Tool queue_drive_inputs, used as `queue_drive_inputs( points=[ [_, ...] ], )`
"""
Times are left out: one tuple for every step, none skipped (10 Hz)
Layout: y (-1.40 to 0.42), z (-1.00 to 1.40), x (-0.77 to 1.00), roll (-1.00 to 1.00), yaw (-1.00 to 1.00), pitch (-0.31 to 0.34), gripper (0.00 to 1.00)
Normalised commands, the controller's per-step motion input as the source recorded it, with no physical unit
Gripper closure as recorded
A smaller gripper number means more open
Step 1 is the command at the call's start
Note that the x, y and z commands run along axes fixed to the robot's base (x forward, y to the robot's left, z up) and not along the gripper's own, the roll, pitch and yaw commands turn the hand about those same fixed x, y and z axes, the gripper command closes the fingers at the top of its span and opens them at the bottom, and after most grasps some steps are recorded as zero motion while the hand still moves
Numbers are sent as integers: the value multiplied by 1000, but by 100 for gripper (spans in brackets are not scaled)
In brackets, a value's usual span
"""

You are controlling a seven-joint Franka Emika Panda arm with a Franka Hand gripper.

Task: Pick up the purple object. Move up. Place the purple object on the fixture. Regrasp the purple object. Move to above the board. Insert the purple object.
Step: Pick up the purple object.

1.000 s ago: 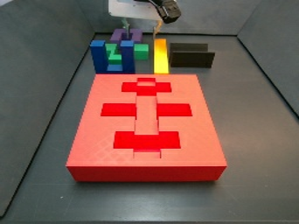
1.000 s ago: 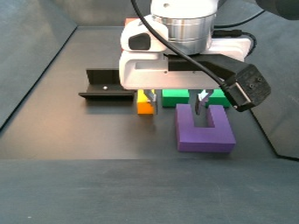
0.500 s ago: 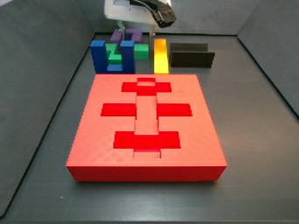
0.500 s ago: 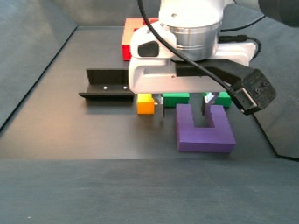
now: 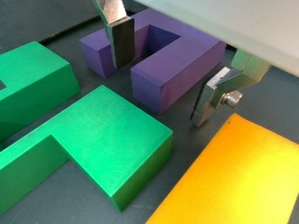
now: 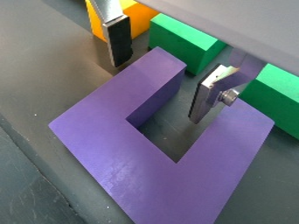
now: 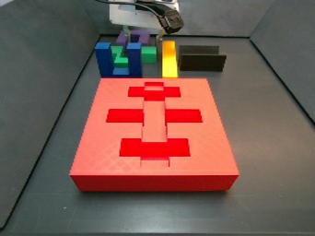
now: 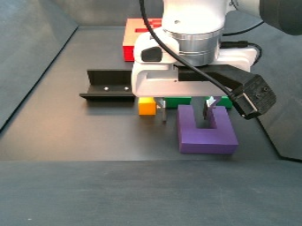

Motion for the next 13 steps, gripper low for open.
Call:
queue_drive_inputs(
  points=[
    [0,0,0,0,0,0,100],
    [0,0,0,0,0,0,100],
    [0,0,0,0,0,0,100],
    [0,0,0,0,0,0,100],
    [0,0,0,0,0,0,100],
    [0,0,0,0,0,0,100],
    [0,0,0,0,0,0,100],
    [0,0,0,0,0,0,100],
    [0,0,0,0,0,0,100],
    [0,0,0,0,0,0,100],
    [0,0,0,0,0,0,100],
    [0,0,0,0,0,0,100],
    [0,0,0,0,0,0,100]
  ],
)
